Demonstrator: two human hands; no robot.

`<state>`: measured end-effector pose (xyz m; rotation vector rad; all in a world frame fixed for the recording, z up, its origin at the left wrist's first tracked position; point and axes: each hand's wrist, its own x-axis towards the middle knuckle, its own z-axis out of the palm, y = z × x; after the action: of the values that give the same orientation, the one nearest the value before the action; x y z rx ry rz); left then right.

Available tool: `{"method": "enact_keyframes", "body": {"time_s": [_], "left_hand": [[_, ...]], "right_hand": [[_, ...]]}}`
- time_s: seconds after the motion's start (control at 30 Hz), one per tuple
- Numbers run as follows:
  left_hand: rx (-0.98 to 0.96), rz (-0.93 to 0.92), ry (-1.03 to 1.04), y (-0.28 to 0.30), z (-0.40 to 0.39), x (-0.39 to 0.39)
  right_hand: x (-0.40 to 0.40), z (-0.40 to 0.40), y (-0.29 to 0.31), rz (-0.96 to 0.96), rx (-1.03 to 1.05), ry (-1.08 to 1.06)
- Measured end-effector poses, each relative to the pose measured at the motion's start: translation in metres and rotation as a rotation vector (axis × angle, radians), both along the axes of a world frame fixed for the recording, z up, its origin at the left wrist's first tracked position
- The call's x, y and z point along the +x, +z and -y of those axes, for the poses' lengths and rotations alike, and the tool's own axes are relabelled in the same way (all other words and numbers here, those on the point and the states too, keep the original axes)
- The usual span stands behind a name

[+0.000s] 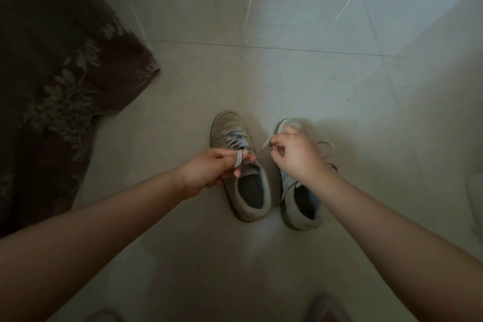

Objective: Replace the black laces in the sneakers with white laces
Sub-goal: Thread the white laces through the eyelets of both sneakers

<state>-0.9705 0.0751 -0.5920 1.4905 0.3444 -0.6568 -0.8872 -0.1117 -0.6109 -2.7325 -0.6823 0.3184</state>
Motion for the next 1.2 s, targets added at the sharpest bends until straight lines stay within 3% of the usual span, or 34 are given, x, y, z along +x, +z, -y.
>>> {"method": "enact_keyframes", "body": {"time_s": [0.1,0.17,0.23,0.33,0.47,0.57,0.67,0.77,0.83,1.0,1.2], "left_hand": [[0.127,0.098,0.188,-0.005,0.007,-0.002],[0.135,0.158,0.316,-0.009,0.012,-0.002],[0.083,0.230,0.355,-0.009,0.015,-0.003],[0.096,0.413,0.192,-0.017,0.015,-0.002],[0.111,0.517,0.071,-0.023,0.008,0.001],[0.154,0.509,-0.010,-0.027,0.003,0.000],[0.392,0.506,-0.059,-0.029,-0.001,0.000],[0.633,0.551,-0.136,-0.024,-0.002,0.003],[0.695,0.569,-0.157,-0.021,-0.004,0.004],[0.560,0.509,-0.027,-0.017,-0.019,0.001],[0.391,0.266,0.195,-0.020,-0.033,-0.015]], "right_hand": [[-0.006,-0.010,-0.005,-0.012,0.396,-0.286],[-0.008,-0.015,-0.002,-0.154,0.513,-0.294],[-0.011,-0.020,0.001,-0.304,0.503,-0.189],[-0.011,-0.022,0.001,-0.466,0.422,-0.159],[-0.007,-0.023,0.007,-0.508,0.331,-0.138],[-0.009,-0.026,0.012,-0.512,0.210,-0.084],[-0.015,-0.029,0.013,-0.492,0.171,-0.077],[-0.022,-0.035,0.014,-0.410,0.262,-0.146],[-0.027,-0.038,0.014,-0.386,0.324,-0.131],[-0.029,-0.029,0.014,-0.495,0.474,-0.262],[-0.023,-0.011,0.018,-0.579,0.390,-0.414]]}}
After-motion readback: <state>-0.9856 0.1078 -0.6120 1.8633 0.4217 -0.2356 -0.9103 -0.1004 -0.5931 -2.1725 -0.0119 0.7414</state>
